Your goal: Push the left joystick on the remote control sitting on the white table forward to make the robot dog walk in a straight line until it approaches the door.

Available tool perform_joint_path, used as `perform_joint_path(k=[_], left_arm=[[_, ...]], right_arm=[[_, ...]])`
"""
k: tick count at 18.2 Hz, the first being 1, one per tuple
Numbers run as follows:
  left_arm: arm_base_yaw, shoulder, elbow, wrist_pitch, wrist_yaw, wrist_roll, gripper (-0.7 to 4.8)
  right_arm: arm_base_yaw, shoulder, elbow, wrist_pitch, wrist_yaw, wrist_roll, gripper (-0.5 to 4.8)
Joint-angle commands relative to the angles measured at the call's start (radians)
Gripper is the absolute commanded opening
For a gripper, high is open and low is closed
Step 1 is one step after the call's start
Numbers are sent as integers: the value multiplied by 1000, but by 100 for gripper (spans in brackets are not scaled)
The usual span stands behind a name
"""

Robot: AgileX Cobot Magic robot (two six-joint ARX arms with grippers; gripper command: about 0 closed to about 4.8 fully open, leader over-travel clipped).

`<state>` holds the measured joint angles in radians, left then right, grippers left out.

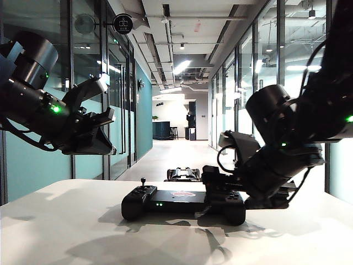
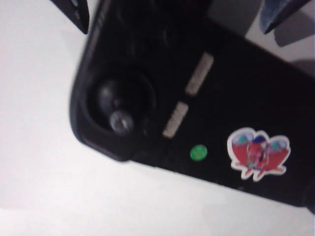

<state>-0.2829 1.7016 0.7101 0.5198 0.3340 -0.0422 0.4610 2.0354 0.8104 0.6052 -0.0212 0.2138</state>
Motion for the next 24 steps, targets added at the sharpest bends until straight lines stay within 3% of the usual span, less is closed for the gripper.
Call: perform_joint_path(k=[1, 3, 6, 7, 8, 15, 18, 19, 20, 24], left_arm=[[-2, 0, 6, 13, 11, 0, -5], [-2, 0, 6, 12, 11, 0, -5], [-2, 0, 6, 5, 11, 0, -5], [-2, 0, 6, 3, 11, 0, -5], [-2, 0, 6, 0, 11, 0, -5], [-2, 0, 6, -17, 11, 0, -5], [-2, 0, 6, -17, 12, 0, -5], [-2, 0, 6, -17, 27, 0, -5], [-2, 0, 6, -17, 29, 0, -5], [-2, 0, 6, -17, 29, 0, -5]], right_arm=[[0, 12, 14, -3, 0, 3, 412], [0, 12, 14, -18, 0, 2, 365], [0, 12, 14, -17, 0, -1, 339], [0, 12, 14, -17, 0, -3, 281], [0, 12, 14, -11, 0, -5, 264], [0, 12, 14, 5, 22, -33, 267], [-1, 12, 14, 5, 22, -145, 301], [-2, 12, 14, 5, 22, -177, 372], [-2, 12, 14, 5, 21, -208, 389], [-3, 12, 14, 32, 16, -266, 388]])
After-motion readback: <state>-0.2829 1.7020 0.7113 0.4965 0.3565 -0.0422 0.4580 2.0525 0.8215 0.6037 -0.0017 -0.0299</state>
